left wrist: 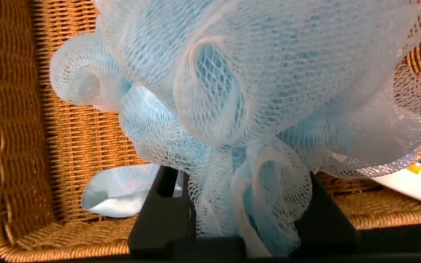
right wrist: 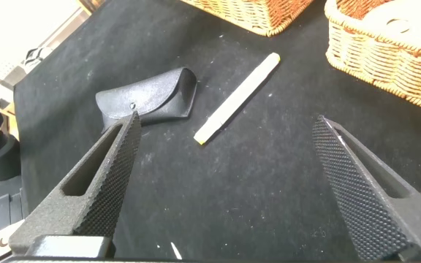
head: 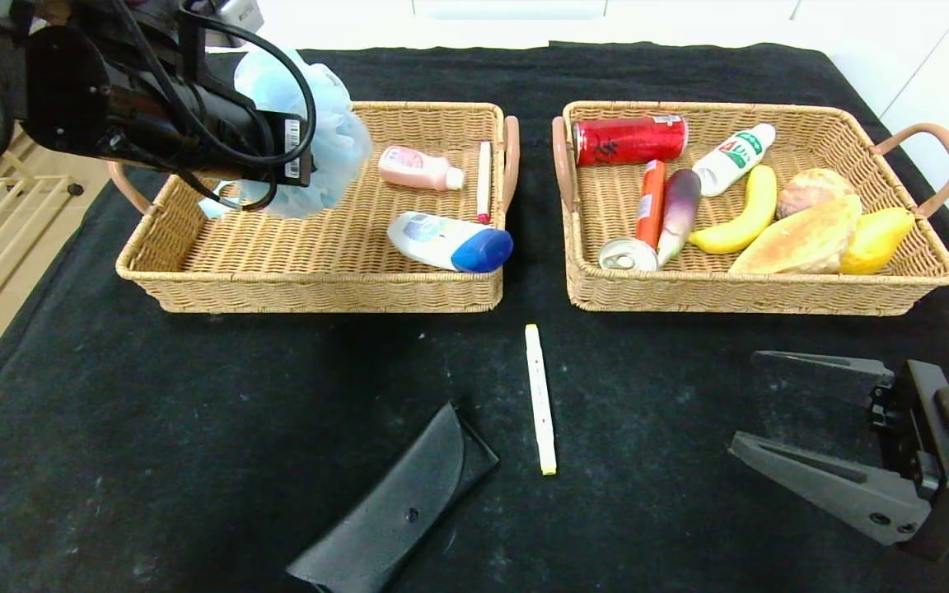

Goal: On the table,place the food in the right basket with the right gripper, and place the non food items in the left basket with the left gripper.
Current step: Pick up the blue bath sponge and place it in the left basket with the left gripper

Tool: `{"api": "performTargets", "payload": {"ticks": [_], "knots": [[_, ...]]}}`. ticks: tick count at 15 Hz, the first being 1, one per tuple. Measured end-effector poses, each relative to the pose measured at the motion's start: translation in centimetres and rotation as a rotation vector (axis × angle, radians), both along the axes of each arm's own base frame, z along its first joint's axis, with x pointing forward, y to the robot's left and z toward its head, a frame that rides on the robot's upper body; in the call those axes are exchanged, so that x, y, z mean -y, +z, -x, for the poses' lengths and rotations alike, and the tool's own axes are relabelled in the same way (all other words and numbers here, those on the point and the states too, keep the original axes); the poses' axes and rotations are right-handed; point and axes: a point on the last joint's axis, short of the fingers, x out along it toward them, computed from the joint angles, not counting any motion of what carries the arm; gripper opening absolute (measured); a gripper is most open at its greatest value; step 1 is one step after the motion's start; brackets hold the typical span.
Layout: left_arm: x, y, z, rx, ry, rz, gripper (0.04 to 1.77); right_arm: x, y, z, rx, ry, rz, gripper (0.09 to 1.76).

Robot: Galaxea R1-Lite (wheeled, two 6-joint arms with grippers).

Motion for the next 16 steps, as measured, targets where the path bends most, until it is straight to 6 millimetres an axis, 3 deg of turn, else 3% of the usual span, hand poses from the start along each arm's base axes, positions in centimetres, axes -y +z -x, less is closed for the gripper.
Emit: {"api": "performTargets", "payload": {"ticks": [6,10,16], "knots": [[0.4,-1.2,-1.6,-0.002,0.005,0.0,0.6,0.0,0.0,0.0,-0.001,0.001,0.0,1.71],[0.5,-1.3,-1.7,-0.005,0.005,0.002,1.05,0.0,0.0,0.0,-0.002,0.001,0.001,1.71],[0.6,-1.4,-1.7,-0.01,0.0,0.001,1.41,0.0,0.0,0.0,-0.001,0.001,0.0,1.71]]}}
